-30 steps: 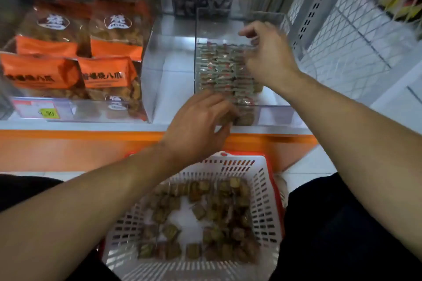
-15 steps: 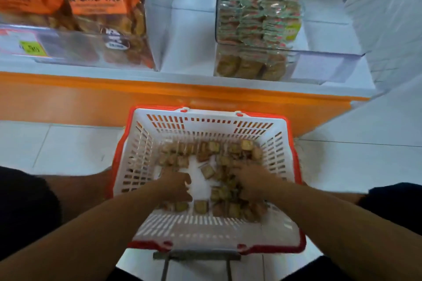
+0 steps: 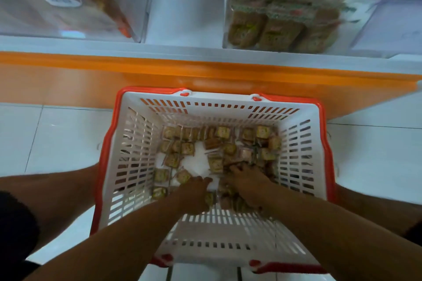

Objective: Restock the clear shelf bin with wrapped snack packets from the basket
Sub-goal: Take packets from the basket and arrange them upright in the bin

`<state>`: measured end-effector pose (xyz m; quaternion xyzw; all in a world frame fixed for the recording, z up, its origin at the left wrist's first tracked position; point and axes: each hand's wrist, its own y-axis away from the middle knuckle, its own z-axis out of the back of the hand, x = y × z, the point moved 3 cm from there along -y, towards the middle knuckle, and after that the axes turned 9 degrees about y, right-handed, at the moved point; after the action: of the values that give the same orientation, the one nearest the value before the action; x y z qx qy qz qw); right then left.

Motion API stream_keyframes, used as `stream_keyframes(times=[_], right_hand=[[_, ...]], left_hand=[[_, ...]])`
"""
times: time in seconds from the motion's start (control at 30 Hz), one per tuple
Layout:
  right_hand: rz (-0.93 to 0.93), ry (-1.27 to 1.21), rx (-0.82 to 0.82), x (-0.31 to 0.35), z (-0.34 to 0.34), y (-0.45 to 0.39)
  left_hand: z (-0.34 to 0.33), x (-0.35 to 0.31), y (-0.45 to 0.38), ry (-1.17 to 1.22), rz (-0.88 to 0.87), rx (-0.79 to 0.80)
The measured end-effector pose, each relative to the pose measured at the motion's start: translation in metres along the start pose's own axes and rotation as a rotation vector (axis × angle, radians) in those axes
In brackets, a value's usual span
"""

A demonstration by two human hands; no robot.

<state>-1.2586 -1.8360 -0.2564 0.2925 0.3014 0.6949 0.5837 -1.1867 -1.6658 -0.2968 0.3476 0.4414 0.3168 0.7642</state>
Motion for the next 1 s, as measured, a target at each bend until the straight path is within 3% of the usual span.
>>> stream_keyframes(times=[0.13,0.33,0.5,0.67,0.87,1.0], right_hand=[[0.062,-0.130,0.072,-0.010,0.002,-0.007],[0.100,-0.533,-0.027,-0.021,0.003,-0.012],[0.062,-0.843,-0.060,-0.024,0.007,-0.009],[-0.048,-1.001,-0.144,-0.030,0.030,0.000],[-0.093,-0.910,-0.376,-0.038,0.124,0.039],[-0.075,-0.774,-0.515,-0.027,0.189,0.089]], left_hand=[[0.001,-0.014,-0.008,-0.050,0.048,-0.046],[0.001,-0.012,-0.014,-0.122,0.074,-0.049],[-0.006,-0.006,-0.010,-0.092,-0.009,-0.053],[0.011,-0.012,-0.006,0.273,0.004,-0.019],[0.099,-0.039,0.040,1.232,0.081,-0.115],[0.157,-0.080,0.096,1.388,-0.054,-0.054]])
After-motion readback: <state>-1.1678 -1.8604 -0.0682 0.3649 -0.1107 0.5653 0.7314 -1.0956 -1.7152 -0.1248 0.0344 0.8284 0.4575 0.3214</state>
